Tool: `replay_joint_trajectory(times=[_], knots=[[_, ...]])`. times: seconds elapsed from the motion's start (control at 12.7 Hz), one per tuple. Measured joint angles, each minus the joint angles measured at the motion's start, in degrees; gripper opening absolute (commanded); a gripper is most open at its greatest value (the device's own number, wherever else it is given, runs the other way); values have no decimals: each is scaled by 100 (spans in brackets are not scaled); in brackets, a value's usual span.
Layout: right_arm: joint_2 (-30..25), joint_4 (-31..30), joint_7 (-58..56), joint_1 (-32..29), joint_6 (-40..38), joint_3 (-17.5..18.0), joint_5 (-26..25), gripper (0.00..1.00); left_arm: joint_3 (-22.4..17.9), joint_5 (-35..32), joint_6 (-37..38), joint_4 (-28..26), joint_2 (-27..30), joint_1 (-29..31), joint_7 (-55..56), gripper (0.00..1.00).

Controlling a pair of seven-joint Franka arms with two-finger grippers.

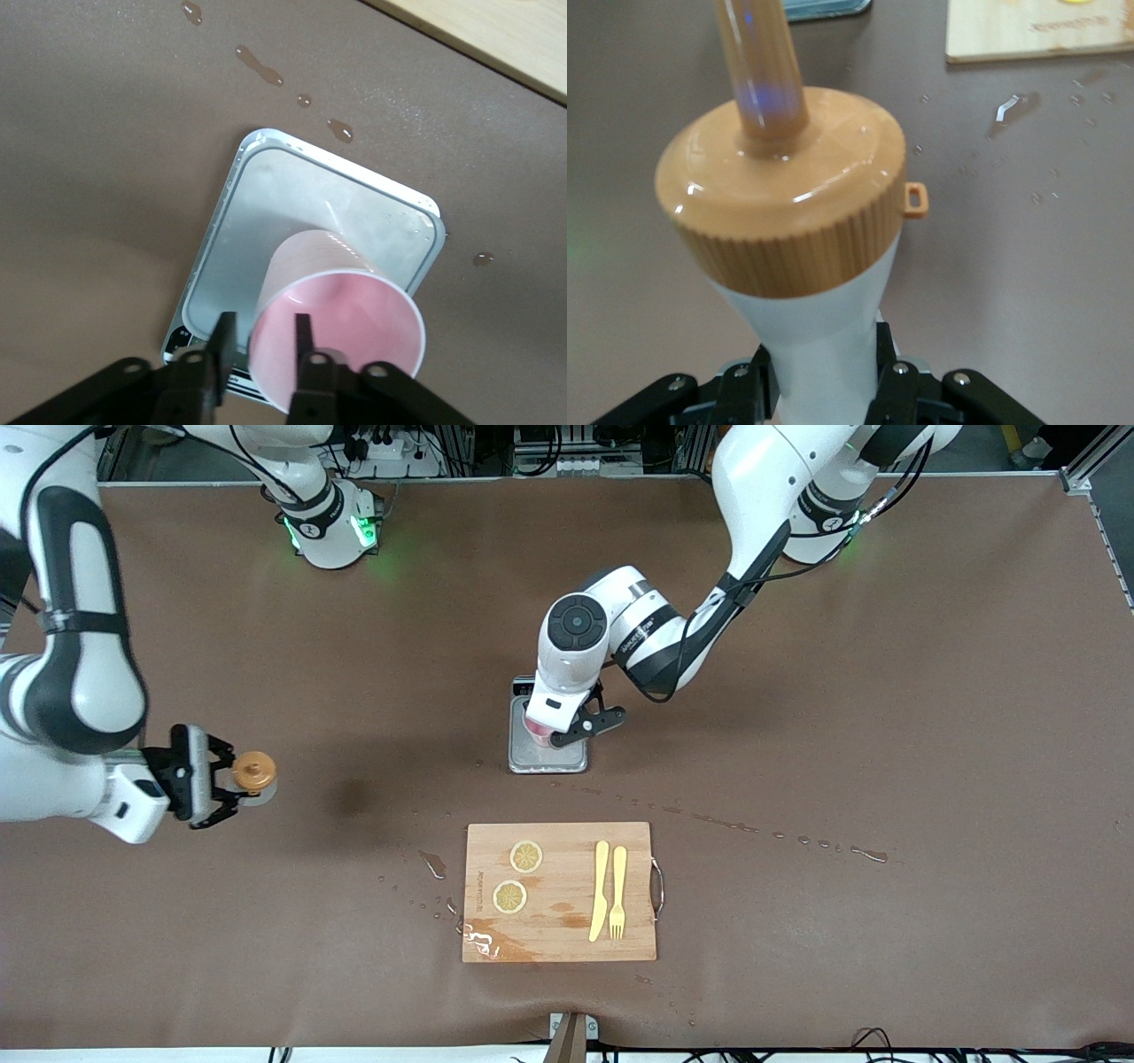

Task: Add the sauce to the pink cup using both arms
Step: 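Carry the pink cup onto the metal scale with the left gripper, then release the cup and lift the left gripper while the right gripper lifts the bottle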

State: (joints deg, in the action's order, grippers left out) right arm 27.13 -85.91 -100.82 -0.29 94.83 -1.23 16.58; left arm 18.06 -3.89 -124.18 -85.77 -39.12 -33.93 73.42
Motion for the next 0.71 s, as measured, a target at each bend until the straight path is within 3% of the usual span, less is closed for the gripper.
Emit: replay_joint_trajectory(times=[0.31,0.71], knots=[[-21,-20,193,431,-189,-5,-351,22,-50,-206,59,138,138,90,4,100],[-26,-19,1406,1115,-521,55,-1283,22,-70,-228,1191,206,1282,613,-181,100]])
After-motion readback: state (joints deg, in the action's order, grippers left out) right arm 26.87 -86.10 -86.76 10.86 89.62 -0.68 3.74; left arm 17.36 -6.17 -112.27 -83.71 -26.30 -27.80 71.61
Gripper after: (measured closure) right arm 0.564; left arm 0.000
